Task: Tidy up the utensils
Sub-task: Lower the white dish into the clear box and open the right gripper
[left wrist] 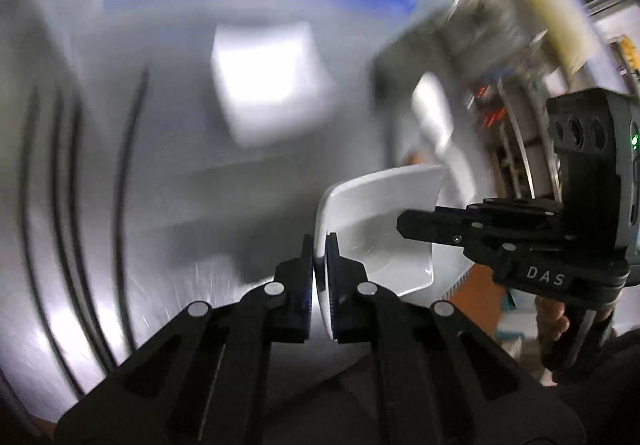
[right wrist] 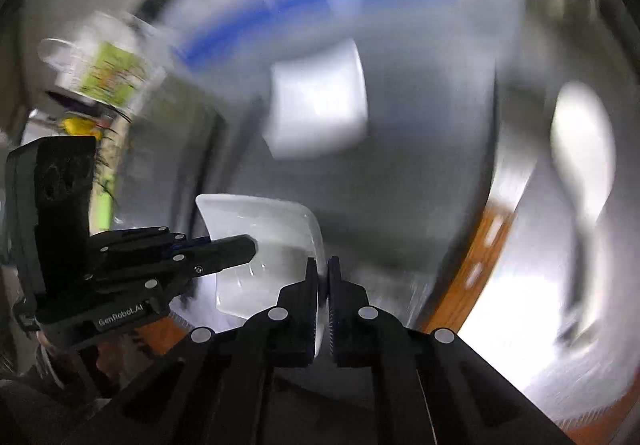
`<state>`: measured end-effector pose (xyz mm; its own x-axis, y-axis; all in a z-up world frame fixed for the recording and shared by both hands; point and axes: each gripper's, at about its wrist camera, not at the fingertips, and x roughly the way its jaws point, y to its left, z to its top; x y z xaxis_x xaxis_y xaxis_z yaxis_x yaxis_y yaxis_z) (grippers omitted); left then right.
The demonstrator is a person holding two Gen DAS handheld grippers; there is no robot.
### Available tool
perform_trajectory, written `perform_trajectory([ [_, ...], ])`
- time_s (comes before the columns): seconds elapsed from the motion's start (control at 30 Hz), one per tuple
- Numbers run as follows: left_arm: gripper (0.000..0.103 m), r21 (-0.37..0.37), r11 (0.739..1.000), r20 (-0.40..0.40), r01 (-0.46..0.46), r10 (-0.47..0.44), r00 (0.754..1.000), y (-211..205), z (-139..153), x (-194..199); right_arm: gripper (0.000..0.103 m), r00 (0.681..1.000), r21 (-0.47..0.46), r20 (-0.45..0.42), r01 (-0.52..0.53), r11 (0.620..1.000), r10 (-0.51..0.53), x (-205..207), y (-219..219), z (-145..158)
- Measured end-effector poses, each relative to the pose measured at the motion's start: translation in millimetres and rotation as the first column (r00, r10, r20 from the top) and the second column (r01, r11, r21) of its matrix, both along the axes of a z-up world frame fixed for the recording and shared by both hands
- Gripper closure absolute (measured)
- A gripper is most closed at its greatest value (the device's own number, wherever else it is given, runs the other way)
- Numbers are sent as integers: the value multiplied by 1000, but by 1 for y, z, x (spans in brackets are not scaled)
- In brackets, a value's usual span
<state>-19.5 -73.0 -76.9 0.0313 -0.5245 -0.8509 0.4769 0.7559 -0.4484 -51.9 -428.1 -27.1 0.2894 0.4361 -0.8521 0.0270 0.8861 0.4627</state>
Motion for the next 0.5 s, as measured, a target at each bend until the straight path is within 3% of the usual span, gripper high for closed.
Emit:
perform_trajectory([
  [0.13,98,-13,999,210,34,-30,977,-42,85,64,96,980,-138,198,-8,990,36,64,-17,82],
  [0.23,97,8,1000,262,27,-28,965,-74,111,142,95,972,-244,231,22,970,36,144,-40,111],
  [0.33,97,46,999,174,19,-27,984,-98,92,233,94,991,-279,131,48,959,-12,230,-63,93],
  [0.43,97,95,995,35,12,-16,999,-120,42,294,93,996,-256,-28,70,964,-80,298,-87,43],
  [0.5,97,123,992,-12,14,-12,1000,-130,13,319,92,989,-268,-107,72,961,-104,325,-94,4],
])
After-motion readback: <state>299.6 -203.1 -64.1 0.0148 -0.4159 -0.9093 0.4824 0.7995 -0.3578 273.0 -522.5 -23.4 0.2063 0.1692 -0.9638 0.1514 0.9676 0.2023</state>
